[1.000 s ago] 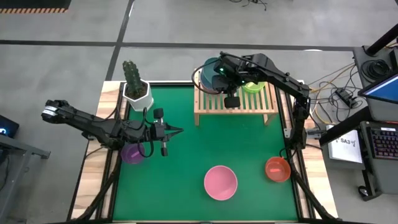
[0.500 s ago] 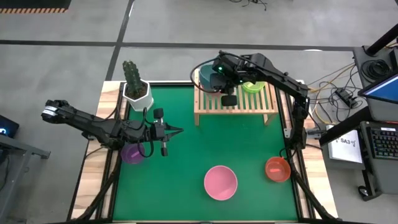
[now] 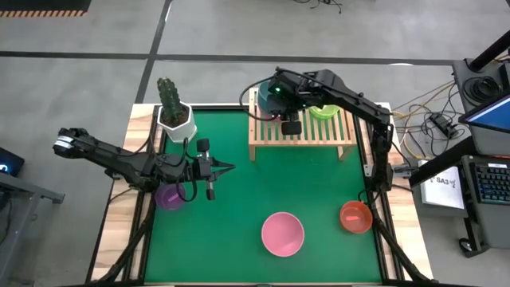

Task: Place and stack bowls onto a shelf
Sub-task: Stack the dark green bowl on top of the blue bowl on the shelf

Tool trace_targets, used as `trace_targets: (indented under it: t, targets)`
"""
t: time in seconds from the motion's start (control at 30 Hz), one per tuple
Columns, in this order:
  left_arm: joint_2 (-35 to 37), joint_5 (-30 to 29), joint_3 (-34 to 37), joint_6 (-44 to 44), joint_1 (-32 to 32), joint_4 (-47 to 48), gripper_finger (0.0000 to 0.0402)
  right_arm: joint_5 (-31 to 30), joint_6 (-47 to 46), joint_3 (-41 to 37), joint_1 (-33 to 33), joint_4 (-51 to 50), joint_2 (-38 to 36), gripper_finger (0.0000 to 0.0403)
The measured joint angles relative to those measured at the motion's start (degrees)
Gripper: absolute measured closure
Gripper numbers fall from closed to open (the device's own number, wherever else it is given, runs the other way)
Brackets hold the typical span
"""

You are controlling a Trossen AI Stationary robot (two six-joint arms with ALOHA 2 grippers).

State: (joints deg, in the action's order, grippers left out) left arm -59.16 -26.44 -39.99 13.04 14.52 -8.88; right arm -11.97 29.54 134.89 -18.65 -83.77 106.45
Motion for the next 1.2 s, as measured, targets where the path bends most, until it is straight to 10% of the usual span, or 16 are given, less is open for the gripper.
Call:
trace_targets:
  t: [0.57, 0.77, 1.2]
  targets:
    - [0.0, 0.0, 0.0, 0.0, 0.0, 0.0, 0.0402, 9.3, -3.7, 0.1, 0.7, 7.7, -4.7, 0.0283]
    - [0.0, 0.0, 0.0, 0.0, 0.0, 0.0, 0.0402, 18.6, -6.0, -0.1, -2.2, 19.6, -4.1, 0.0319]
    - [0.0, 0.0, 0.0, 0.0, 0.0, 0.3, 0.0402, 19.5, -10.6, -1.8, -5.7, 24.2, 1.1, 0.0393]
